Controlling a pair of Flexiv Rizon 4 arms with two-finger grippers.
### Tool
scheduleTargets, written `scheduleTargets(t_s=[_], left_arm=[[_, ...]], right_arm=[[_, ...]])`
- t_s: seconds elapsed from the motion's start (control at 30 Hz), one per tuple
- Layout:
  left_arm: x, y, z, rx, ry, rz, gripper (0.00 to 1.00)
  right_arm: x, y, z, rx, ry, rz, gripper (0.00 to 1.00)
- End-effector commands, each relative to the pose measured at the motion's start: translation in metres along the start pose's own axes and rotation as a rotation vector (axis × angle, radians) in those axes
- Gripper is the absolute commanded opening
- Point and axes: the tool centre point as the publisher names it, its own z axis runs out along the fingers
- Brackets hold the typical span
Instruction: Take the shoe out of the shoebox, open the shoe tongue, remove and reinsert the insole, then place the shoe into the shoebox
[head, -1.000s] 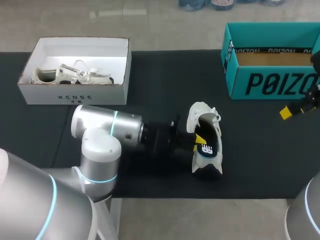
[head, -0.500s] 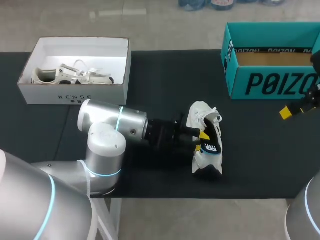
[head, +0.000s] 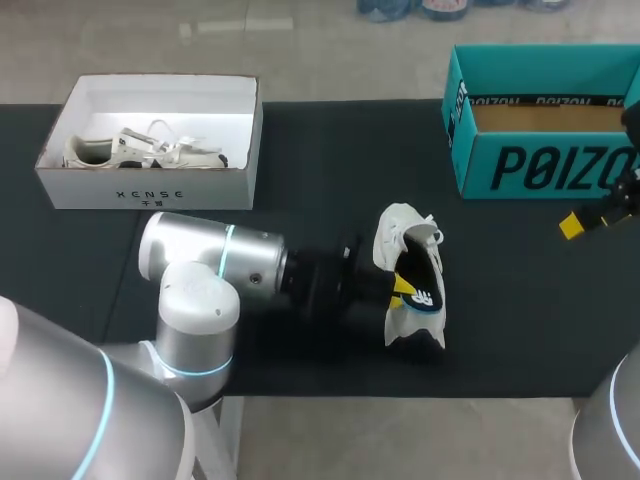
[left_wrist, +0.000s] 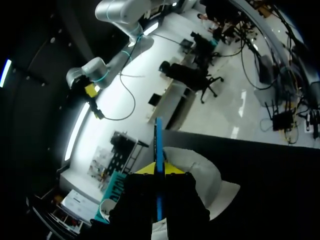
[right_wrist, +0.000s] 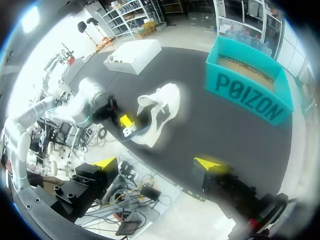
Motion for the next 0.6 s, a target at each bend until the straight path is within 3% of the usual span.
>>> scheduleTargets(t_s=[0.03, 0.27, 0.6], left_arm=[[0.003, -0.006, 0.001, 0.002, 0.005, -0.002, 0.0], [0.003, 0.004, 0.004, 0.01, 0.01, 0.01, 0.0], [0.0, 0.054, 0.003, -0.018, 0.057, 0.039, 0.0]], right_arm=[[0.0, 0.0, 0.001, 0.002, -0.001, 0.001, 1.0], [0.0, 0.0, 0.001, 0.002, -0.001, 0.001, 1.0], [0.0, 0.0, 0.001, 0.002, -0.001, 0.001, 1.0]])
